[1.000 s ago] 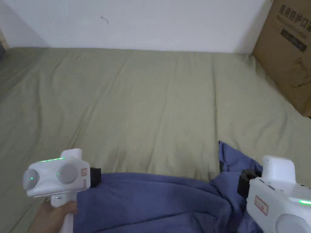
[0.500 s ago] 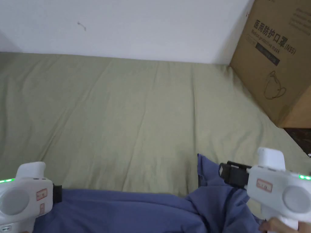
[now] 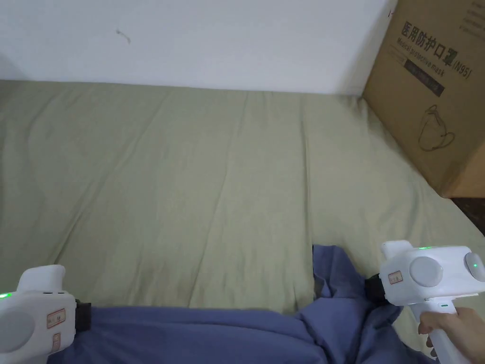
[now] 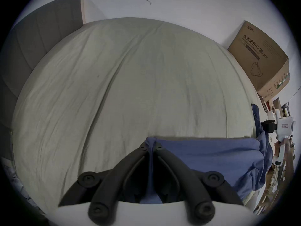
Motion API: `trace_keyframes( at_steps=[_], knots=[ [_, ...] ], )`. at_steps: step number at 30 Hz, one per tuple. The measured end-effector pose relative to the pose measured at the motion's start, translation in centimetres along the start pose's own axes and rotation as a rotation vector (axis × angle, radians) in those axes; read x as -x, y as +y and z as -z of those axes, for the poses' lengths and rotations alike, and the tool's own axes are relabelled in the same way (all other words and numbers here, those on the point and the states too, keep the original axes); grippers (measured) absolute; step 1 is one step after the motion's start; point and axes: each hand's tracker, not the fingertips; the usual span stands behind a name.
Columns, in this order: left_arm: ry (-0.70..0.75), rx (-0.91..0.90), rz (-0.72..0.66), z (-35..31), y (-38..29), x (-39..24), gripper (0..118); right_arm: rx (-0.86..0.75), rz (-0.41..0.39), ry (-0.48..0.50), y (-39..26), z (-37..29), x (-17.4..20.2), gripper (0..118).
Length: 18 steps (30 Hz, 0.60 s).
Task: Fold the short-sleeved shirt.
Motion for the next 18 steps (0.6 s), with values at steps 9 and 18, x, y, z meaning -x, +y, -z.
trace_keyframes(
  at_steps=[9, 18],
  knots=[
    [0.018, -0.102, 0.018, -5.6, 2.3, 0.4, 2, -0.186, 0.081, 0.050, 3.2, -7.7, -0.9, 1],
    [0.047, -0.293, 0.044, -16.6, 5.6, 0.9, 2, -0.424, 0.153, 0.119, 3.8, -21.8, -2.6, 1]
  ],
)
